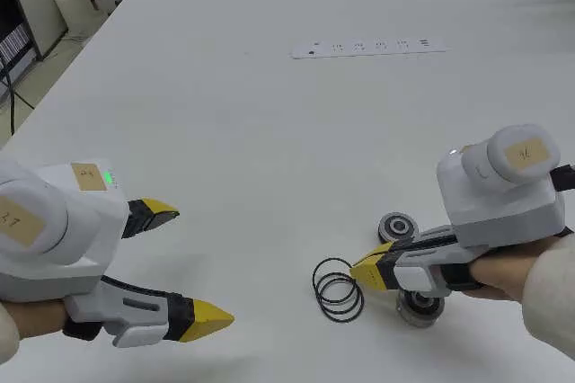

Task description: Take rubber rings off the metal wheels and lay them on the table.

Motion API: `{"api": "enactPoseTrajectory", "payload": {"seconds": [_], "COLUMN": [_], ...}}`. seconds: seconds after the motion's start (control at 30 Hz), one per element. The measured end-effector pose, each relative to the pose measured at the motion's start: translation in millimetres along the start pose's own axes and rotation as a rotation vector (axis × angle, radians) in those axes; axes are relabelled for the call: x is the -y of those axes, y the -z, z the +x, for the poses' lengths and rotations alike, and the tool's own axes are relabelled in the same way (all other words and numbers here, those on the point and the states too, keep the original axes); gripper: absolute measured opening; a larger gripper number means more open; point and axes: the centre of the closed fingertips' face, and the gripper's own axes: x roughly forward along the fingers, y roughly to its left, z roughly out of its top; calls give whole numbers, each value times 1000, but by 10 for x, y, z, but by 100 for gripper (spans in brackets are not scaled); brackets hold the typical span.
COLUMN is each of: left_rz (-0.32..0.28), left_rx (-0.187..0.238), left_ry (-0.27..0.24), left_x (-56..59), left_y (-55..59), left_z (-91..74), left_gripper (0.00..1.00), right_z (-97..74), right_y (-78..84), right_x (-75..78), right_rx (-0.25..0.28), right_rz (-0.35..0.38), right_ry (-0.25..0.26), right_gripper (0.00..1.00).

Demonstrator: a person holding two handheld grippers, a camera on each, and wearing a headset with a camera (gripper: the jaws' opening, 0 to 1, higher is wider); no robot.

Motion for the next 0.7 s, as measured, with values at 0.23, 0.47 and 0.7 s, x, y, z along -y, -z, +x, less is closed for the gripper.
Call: {"api": "enactPoseTrajectory", "payload": {"seconds": [0.23, 0.47, 0.7], "left_rz": [6, 5, -2], "left_rx": [-5, -4, -3], "left_ry": [3, 3, -1], "left_x": [15, 10, -2], "left_y": [3, 3, 5], "left_z": [4, 1, -8], "left_gripper": [81, 81, 81], "right_z": [15, 12, -65], "right_y": [46, 47, -48], "right_x": [-8, 20, 61], "right_rx": [-24, -30, 2], "right_rz": [-17, -33, -35], "right_ry": [7, 16, 27], "right_gripper": [3, 4, 5]}}
